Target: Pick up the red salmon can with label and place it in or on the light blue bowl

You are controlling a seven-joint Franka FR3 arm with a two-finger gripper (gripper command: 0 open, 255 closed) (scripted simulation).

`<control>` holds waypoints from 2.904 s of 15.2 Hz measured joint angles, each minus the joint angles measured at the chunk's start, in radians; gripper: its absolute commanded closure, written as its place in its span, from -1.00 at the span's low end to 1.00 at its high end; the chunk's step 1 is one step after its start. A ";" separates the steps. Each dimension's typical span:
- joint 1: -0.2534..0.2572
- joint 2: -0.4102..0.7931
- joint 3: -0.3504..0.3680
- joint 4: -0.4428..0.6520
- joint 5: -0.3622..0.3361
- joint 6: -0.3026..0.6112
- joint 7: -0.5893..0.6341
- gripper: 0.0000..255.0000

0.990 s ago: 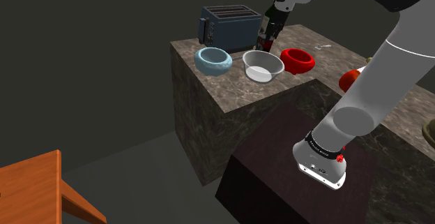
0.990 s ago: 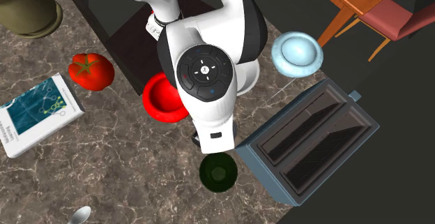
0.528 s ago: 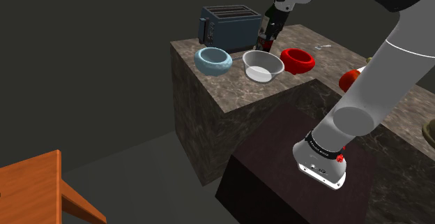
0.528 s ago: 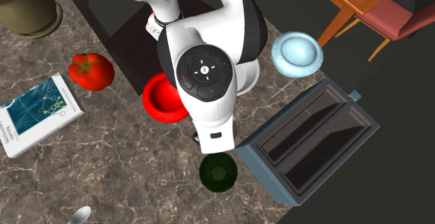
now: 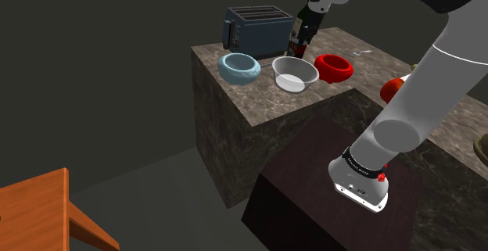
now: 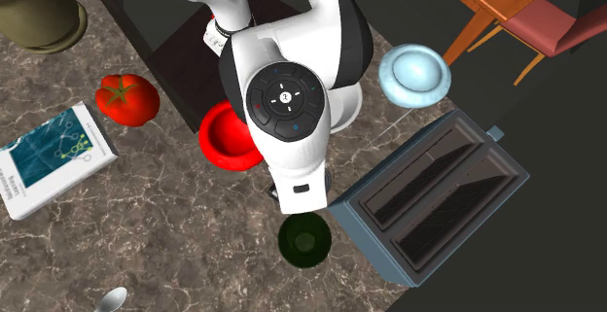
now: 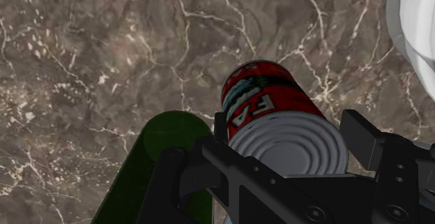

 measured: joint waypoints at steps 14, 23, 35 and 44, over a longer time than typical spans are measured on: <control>0.005 -0.049 0.001 0.121 -0.031 -0.165 0.024 1.00; 0.006 -0.062 0.001 0.230 -0.038 -0.284 0.031 1.00; 0.009 -0.054 0.004 0.389 -0.035 -0.436 0.042 1.00; 0.116 -0.170 0.122 0.301 -0.084 -0.451 0.270 1.00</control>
